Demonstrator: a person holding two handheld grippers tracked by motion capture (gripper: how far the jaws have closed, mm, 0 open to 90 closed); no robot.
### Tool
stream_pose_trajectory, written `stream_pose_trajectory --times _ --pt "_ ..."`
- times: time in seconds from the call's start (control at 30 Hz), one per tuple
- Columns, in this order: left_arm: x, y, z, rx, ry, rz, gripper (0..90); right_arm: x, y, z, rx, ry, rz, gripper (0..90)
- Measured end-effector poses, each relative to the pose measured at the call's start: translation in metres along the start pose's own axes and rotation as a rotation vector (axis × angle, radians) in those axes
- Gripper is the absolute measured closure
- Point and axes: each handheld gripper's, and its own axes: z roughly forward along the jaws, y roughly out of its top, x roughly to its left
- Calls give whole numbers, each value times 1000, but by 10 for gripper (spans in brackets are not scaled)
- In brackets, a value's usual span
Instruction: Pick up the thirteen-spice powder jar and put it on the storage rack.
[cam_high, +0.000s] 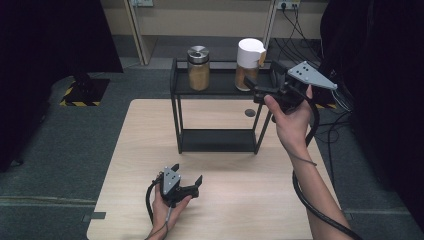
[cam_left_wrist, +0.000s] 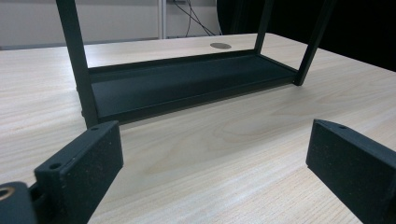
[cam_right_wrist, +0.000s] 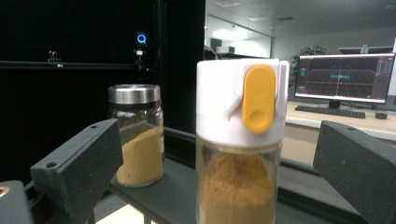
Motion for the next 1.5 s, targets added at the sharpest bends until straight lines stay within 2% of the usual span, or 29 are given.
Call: stream_pose_trajectory --times 0.3,0.6,0.9,1.17,1.23,1.5 --pt "0 0 0 -2 3 -1 30 5 -16 -19 7 5 15 19" --pt "-1 -1 0 -4 6 2 30 8 -34 -40 16 19 3 18" --pt "-1 -1 0 -5 8 0 30 11 -43 -54 15 25 -1 18" --pt "-2 -1 -1 -5 10 0 30 15 -63 -68 30 28 -4 18" --pt "-4 -2 -1 -13 22 -3 30 14 -69 -72 30 28 9 18" --pt "-4 -2 -1 -11 20 -9 30 9 -86 -83 27 31 31 16"
